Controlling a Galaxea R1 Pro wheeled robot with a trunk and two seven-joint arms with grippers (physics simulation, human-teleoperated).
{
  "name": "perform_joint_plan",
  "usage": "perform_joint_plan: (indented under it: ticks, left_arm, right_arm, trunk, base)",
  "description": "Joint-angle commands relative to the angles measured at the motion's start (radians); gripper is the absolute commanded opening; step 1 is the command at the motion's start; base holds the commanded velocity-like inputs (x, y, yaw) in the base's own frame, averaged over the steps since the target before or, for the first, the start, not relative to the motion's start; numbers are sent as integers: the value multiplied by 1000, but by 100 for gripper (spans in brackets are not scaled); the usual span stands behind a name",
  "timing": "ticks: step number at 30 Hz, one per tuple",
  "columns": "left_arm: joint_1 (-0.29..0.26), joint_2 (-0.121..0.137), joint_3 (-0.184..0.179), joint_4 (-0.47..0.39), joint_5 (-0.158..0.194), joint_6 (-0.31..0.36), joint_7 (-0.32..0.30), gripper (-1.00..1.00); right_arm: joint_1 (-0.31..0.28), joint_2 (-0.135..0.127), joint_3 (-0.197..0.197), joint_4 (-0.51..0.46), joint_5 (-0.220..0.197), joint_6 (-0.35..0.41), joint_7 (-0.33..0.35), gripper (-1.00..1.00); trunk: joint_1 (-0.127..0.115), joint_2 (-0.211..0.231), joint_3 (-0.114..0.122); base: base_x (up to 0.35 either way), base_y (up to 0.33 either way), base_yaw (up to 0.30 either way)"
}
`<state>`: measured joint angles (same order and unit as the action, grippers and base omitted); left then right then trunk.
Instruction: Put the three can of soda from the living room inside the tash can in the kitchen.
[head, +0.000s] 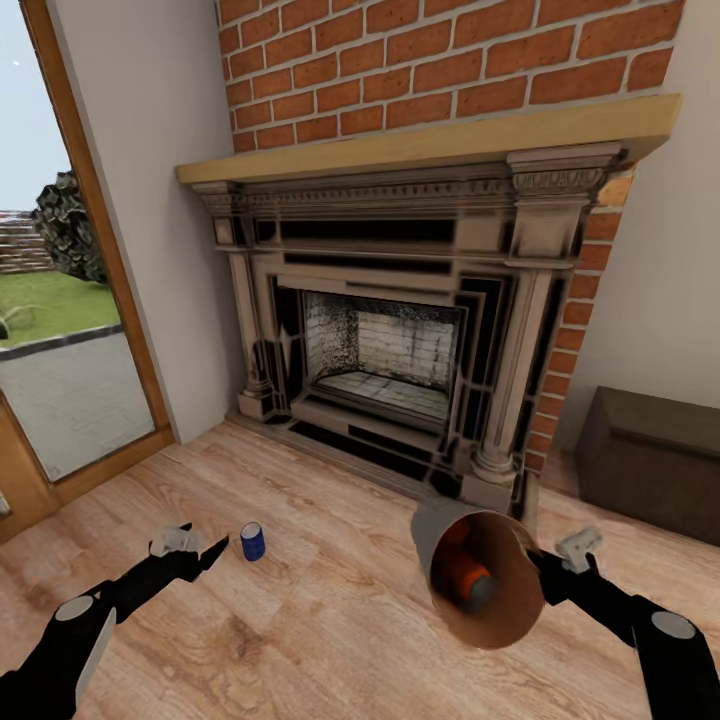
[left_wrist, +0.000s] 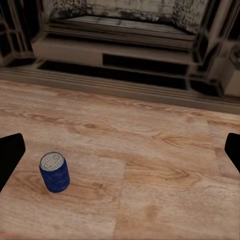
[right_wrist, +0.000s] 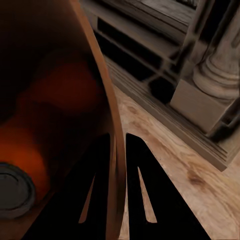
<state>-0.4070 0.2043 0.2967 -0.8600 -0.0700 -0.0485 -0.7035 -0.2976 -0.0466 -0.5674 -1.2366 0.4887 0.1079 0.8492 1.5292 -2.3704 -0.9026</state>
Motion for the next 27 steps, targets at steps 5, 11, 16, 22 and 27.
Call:
perform_joint_plan:
  ticks: [5,11,16,22,27]
  left_arm:
    - [0,0,0,23,0,-16,2,100]
    - [0,0,1,45,0,-30,5,100]
    - [0,0,1,47,-2,-30,5,100]
    - [0,0,0,55,-2,-30,6,100]
    - [0,0,0,104,1,-31,6,100]
  right_arm:
    - [20,-77,-59,116,-69,-178,92,-100]
    - [24,-97,-93,201,-120,-289,107,-100]
    - [25,-97,-113,209,-126,-291,103,-100]
    - [25,-96,-157,210,-131,-283,109,-100]
    - [25,-96,-162,210,-133,-283,114,-100]
  trunk:
    - [0,0,0]
    - [0,0,0]
    - [0,0,4]
    - [0,0,11]
    - [0,0,17]
  base:
    - [0,0,0]
    - [0,59,0]
    - [0,265,-41]
    - [0,309,-162]
    - [44,313,-183]
